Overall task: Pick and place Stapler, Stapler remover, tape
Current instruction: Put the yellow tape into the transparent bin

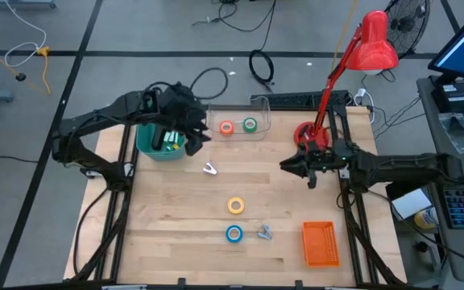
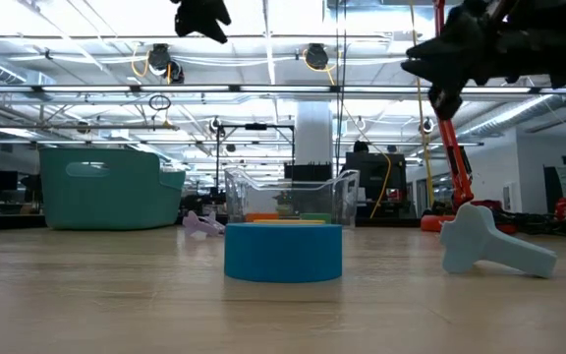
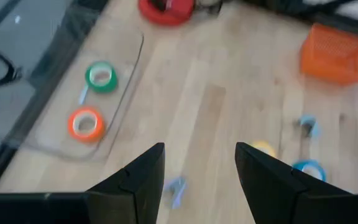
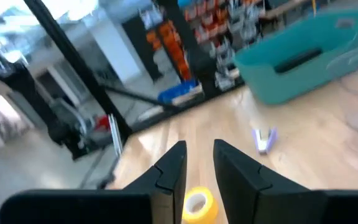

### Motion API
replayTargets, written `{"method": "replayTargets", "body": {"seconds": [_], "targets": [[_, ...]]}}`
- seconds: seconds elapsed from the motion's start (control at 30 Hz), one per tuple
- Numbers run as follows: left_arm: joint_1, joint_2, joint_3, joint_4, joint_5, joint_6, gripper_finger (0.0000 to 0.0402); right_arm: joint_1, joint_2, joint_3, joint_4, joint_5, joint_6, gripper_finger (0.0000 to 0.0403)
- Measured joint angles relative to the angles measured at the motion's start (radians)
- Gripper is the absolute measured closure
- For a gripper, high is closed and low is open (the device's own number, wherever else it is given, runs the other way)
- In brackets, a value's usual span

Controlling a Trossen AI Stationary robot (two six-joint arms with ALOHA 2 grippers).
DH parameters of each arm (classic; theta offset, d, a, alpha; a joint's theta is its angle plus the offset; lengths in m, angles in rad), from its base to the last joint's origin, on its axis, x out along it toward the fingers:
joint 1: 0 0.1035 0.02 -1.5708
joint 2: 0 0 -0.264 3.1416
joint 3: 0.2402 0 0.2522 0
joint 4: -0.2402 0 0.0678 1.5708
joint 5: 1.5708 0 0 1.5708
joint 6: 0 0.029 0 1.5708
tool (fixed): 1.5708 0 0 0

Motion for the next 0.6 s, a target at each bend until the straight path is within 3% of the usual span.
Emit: {"method": "replayTargets", "body": {"seconds": [0.3,0.4,0.6], "targets": [[-0.008,-0.025,-0.005,-0.051,-0.024,0.025,0.0201,0.099,0.229,0.143,-0.063,0.010,-0.028,0.0330],[-0.002,-0.062,-0.031,-0.052,-0.004,0.055,0.0201,0.139,0.298,0.175,-0.058,0.057,-0.002,0.0330],[-0.003,-0.202,-0.195,0.007,0.004,0.047,0.0201,0.224,0.414,0.236,-0.061,0.154,0.045,0.0330]]}}
